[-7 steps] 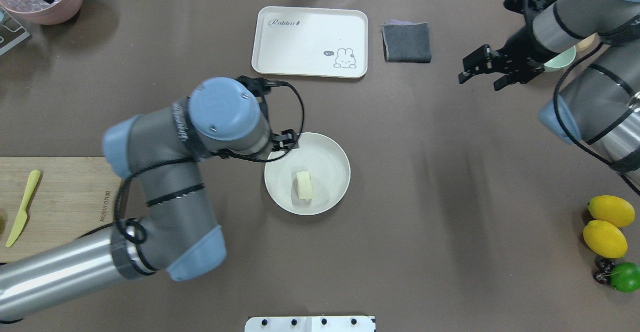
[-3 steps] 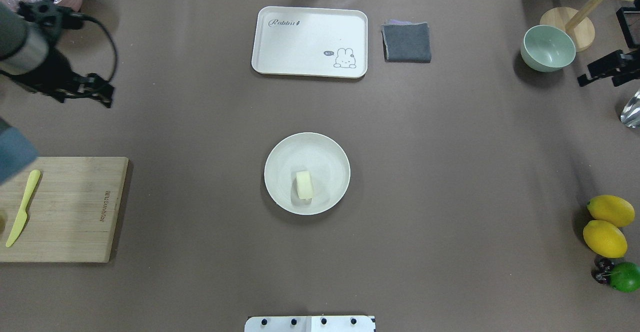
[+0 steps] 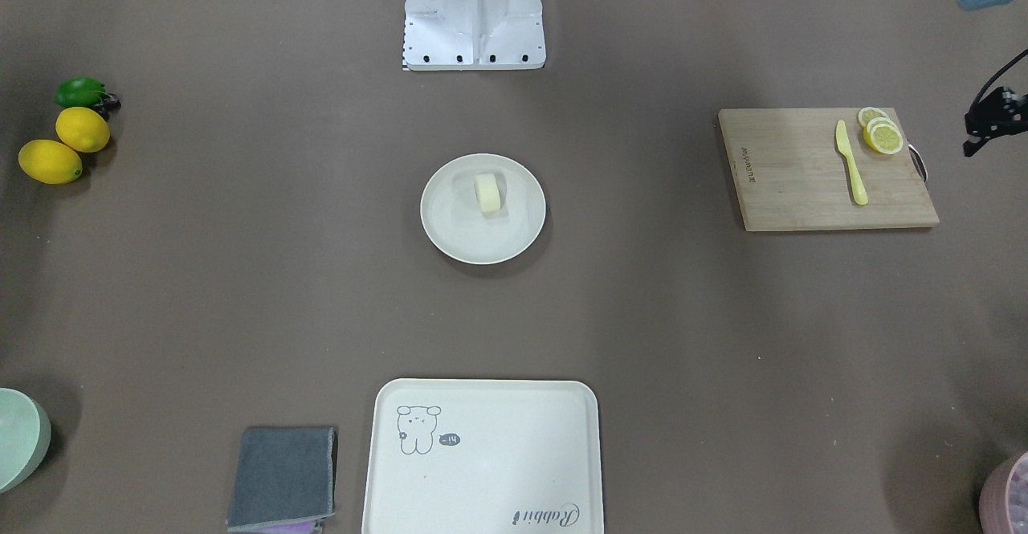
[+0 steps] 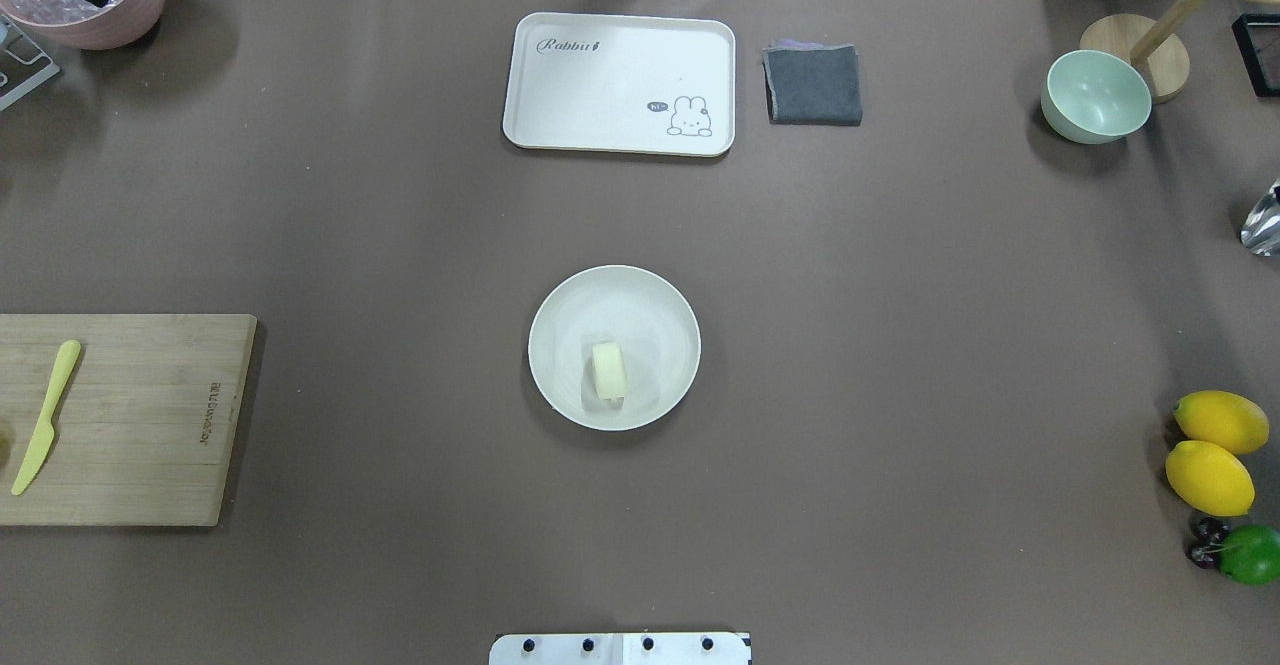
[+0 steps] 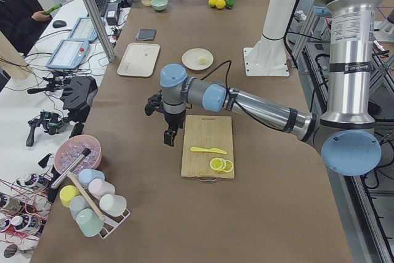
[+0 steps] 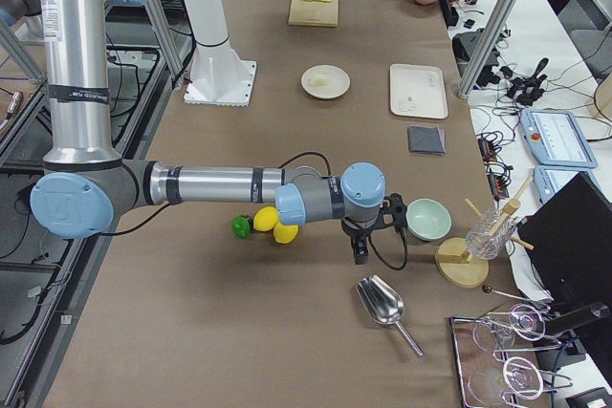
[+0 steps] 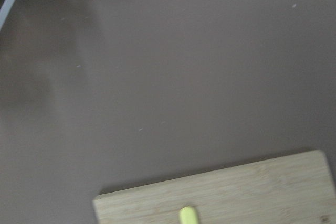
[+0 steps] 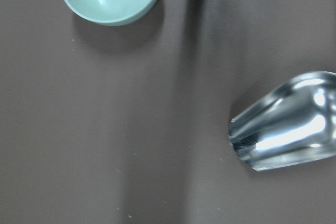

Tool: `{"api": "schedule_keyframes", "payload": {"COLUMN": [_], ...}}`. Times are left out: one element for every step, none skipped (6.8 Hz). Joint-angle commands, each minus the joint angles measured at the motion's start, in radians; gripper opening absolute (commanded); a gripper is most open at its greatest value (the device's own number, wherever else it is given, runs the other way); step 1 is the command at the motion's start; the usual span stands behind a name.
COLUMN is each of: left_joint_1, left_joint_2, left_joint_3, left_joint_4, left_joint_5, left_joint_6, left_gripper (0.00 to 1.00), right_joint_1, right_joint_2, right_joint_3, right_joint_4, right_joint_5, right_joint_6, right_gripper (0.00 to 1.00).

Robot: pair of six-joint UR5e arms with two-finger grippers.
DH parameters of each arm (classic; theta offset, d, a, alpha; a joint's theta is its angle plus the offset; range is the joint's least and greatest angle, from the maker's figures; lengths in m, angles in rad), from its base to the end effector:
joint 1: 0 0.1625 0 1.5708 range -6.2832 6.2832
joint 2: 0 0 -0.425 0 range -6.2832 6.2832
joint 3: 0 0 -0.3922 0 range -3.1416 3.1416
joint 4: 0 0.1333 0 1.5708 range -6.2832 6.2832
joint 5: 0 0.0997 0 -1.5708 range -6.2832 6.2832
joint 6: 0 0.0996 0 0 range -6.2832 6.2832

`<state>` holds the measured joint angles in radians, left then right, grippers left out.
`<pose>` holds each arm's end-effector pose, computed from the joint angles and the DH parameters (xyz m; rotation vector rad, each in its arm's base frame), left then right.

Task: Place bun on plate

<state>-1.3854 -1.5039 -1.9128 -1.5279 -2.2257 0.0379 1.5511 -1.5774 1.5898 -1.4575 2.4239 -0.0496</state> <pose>0.0142 -0.4697 0.5339 0.1758 0.6689 0.2904 0.0485 -0.4975 0.6351 0.1308 -0.8505 -0.1186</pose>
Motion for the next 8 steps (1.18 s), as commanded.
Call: {"api": "schedule_keyframes", "payload": {"left_joint_1": [-0.058, -0.075, -0.108, -0.119, -0.124, -0.129, -0.148, -0.150], "left_joint_2": [0.024, 0.024, 0.024, 0.021, 0.024, 0.024, 0.024, 0.024], "left_joint_3": [0.053, 0.081, 0.118, 0.150, 0.153, 0.161, 0.169, 0.169], "left_joint_4": [-0.008, -0.008, -0.006, -0.008, -0.006, -0.005, 0.002, 0.003], "left_joint_5": [-0.040, -0.070, -0.071, -0.065, -0.068, -0.063, -0.065, -0.065], "left_joint_6": [0.103, 0.102, 0.102, 0.099, 0.100, 0.099, 0.100, 0.100], "left_gripper": [0.98, 0.98, 0.98, 0.98, 0.98, 0.98, 0.98, 0.98], "right_joint_1": [0.101, 0.089, 0.092, 0.087, 0.086, 0.086, 0.086, 0.086], "right_joint_2": [0.010, 0.025, 0.054, 0.054, 0.053, 0.050, 0.057, 0.072], "right_joint_3": [0.010, 0.010, 0.010, 0.001, -0.002, 0.002, 0.004, -0.008], "right_joint_4": [-0.214, -0.218, -0.219, -0.216, -0.211, -0.221, -0.225, -0.222], "right_joint_5": [-0.096, -0.170, -0.158, -0.161, -0.164, -0.126, -0.103, -0.103], "right_joint_6": [-0.275, -0.294, -0.323, -0.331, -0.416, -0.424, -0.423, -0.418], "right_gripper": [1.00, 1.00, 1.00, 1.00, 1.00, 1.00, 1.00, 1.00]}}
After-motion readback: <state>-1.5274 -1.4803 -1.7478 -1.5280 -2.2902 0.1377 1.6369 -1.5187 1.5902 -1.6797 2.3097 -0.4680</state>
